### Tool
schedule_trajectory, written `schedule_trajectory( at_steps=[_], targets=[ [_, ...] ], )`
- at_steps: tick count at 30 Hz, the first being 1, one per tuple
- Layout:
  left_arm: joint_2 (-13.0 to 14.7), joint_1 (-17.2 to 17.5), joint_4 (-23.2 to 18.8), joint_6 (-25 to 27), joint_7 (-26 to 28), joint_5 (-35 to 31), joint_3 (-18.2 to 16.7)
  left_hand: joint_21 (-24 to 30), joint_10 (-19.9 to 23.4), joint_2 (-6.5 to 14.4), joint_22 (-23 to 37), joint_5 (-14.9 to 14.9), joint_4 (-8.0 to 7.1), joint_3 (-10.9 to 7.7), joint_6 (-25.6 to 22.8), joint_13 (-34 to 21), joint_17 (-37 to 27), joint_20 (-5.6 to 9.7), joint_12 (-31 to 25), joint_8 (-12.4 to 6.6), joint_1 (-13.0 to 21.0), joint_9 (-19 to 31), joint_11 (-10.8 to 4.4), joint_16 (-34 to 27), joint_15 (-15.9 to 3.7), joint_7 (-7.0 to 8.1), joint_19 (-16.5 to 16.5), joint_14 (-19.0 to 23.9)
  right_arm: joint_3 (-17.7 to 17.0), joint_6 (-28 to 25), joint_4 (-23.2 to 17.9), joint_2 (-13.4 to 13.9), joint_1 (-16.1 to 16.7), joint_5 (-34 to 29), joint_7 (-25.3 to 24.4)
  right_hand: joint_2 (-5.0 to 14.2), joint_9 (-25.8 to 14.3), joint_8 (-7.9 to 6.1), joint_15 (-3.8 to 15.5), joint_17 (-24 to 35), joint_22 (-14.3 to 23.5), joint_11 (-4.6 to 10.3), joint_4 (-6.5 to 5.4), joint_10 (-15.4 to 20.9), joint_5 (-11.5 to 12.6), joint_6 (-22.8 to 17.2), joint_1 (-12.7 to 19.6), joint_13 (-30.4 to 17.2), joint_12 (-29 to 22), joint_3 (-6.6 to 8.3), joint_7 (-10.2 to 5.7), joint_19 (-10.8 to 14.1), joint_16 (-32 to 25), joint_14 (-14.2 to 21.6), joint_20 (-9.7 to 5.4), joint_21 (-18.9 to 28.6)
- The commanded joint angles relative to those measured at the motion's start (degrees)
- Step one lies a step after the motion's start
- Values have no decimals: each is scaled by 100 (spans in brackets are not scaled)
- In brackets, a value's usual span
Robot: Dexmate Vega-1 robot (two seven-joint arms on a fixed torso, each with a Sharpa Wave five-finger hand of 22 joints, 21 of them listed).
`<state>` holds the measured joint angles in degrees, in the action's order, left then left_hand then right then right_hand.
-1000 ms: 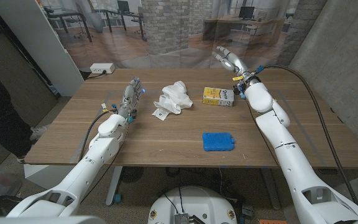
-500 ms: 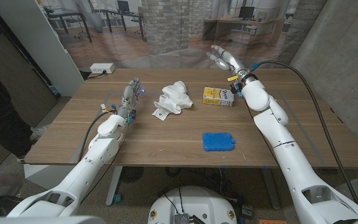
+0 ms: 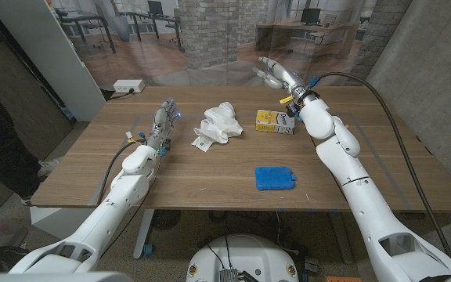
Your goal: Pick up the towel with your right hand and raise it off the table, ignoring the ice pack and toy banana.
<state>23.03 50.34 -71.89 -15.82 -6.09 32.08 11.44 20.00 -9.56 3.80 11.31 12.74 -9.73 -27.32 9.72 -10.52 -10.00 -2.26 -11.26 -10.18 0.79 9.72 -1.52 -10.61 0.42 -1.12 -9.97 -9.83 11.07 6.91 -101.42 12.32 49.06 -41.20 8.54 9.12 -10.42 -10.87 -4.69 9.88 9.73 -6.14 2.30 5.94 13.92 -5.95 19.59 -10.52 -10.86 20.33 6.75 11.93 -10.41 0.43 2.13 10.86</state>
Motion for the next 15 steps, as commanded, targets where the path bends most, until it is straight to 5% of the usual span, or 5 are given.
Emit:
schedule_trajectory(
  at_steps=[1,15],
  targets=[
    [14,54,-45,-21,32,24,-22,-10,-510,399,22,32,7,10,549,-33,-16,-39,-32,-26,27,22,14,-14,33,-23,-184,-824,190,-166,-96,-1,-71,-597,95,35,-19,-37,32,5,12,22,52,18,-27,-24,101,-15,-33,47,-28,73,-42,34,-19,49],
    [44,128,-112,-23,76,50,-46,-15,-510,402,22,34,9,16,550,-33,-15,-41,-31,-25,30,22,12,-13,36,-20,-180,-822,408,-218,-3,-47,-278,-1024,354,76,-23,-37,65,8,14,74,95,21,-72,-42,176,-17,-27,106,-69,76,-42,46,-47,45]
  ],
)
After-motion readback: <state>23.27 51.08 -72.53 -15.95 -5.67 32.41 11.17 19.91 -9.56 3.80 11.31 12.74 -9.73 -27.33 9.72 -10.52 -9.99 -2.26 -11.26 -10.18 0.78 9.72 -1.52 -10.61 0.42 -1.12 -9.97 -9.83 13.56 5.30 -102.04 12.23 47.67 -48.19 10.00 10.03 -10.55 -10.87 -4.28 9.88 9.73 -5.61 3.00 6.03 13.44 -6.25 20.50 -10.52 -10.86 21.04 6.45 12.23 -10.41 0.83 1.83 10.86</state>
